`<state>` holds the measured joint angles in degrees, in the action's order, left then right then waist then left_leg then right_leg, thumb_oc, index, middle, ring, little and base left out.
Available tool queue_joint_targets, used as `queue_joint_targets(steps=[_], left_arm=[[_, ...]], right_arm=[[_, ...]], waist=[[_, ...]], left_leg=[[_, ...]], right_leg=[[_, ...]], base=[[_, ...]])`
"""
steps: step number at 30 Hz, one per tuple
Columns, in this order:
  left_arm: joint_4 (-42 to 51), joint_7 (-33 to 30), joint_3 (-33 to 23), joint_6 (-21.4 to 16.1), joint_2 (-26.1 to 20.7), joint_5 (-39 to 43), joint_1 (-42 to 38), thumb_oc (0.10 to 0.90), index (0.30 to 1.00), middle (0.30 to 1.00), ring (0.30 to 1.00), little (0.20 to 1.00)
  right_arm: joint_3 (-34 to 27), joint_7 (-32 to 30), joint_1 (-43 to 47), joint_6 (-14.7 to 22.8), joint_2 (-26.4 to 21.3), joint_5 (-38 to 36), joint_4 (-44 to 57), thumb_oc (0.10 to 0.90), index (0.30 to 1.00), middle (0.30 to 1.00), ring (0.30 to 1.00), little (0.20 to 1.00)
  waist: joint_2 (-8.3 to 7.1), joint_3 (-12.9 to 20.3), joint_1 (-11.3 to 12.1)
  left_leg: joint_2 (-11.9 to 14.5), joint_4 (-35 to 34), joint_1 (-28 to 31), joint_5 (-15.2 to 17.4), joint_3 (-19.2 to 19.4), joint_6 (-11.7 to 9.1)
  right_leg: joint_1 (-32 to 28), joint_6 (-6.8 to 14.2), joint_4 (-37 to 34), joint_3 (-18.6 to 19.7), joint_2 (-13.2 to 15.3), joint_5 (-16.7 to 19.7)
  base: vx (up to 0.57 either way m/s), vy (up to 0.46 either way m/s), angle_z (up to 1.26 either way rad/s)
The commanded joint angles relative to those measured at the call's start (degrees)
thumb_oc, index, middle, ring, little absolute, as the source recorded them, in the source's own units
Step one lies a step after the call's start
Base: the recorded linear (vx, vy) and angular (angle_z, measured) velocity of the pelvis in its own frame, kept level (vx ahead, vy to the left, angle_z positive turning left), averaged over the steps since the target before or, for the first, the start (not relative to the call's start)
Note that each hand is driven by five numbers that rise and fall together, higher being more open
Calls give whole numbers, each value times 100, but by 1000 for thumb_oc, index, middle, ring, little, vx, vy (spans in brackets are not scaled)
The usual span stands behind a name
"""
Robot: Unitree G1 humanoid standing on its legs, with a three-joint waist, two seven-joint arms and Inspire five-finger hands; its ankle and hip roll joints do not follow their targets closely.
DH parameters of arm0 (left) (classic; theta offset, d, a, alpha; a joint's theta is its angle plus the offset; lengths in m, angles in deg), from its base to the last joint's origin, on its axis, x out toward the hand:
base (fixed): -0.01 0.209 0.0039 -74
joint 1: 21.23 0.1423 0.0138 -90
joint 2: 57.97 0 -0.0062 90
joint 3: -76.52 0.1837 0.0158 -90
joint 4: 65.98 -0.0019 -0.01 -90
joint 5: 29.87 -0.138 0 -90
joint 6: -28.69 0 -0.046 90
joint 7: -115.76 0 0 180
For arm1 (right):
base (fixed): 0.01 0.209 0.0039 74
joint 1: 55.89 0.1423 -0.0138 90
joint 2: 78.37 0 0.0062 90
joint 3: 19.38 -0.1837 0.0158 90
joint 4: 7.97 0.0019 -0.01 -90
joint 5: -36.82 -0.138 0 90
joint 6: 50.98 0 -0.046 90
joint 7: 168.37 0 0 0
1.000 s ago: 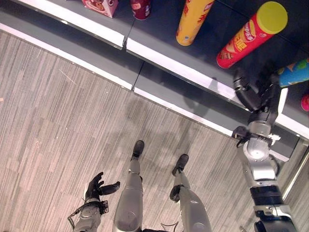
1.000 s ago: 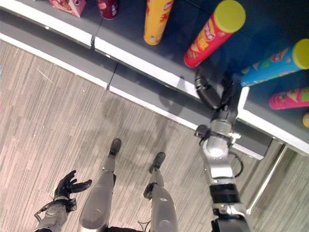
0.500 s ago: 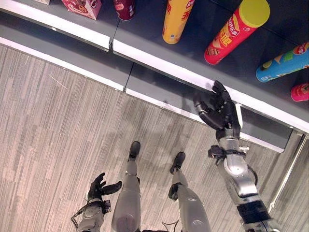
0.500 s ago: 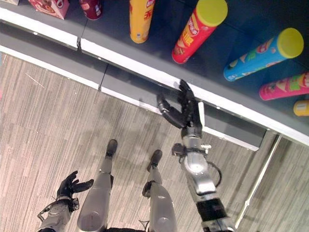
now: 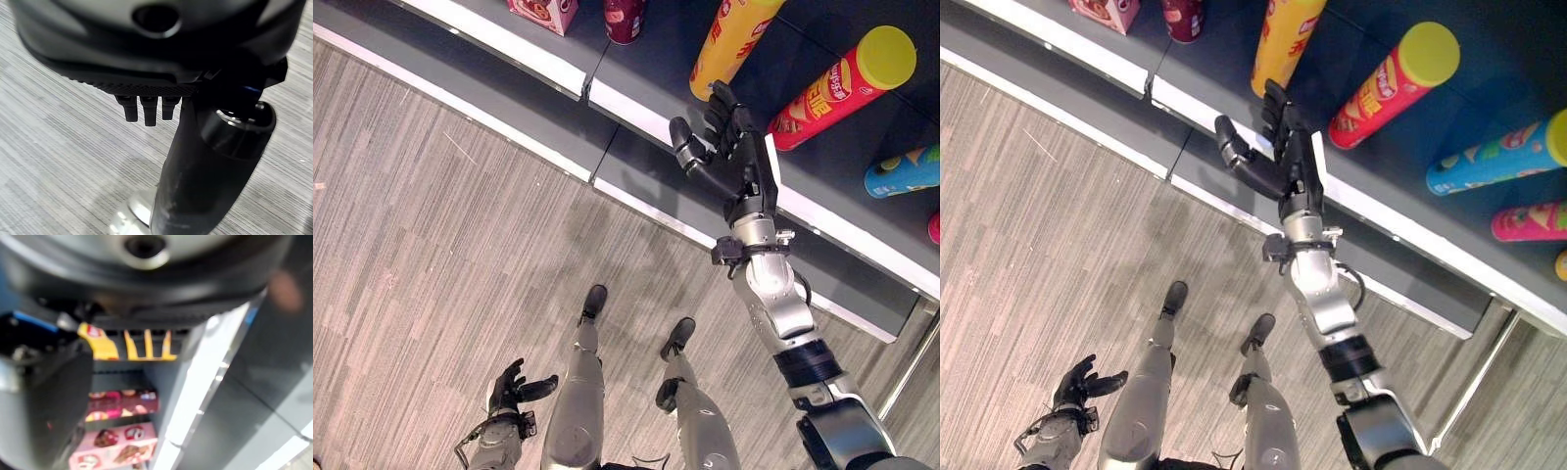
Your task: Put the goods on the table back onto the shelves and tidy them up.
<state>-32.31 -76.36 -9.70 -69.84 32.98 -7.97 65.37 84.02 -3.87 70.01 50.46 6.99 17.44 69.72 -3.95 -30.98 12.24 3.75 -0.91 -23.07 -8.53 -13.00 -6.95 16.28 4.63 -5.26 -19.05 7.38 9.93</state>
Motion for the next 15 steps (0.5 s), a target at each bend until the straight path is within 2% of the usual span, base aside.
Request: queue_joint_targets(steps=[1,15], left_arm=[[-221,-135,13,-71,-342,-80,190,800,900,900,900,900],[-366,-113,95,-87,-409,-79,186,800,900,900,900,900]], right_arm=[[-17,-180,214,480,-376,109,350,800,900,900,900,900],[-24,-439,730,324,-543,237,-532,800,900,900,900,900]], waist=[[-21,308,49],[59,296,182]], left_leg=[[71,-119,67,460,-81,-50],[37,-134,73,442,-148,-41]], right_leg=[[-509,668,480,-185,704,-791],[-541,643,535,-249,723,-858]], base=[[0,0,0],[9,0,3]])
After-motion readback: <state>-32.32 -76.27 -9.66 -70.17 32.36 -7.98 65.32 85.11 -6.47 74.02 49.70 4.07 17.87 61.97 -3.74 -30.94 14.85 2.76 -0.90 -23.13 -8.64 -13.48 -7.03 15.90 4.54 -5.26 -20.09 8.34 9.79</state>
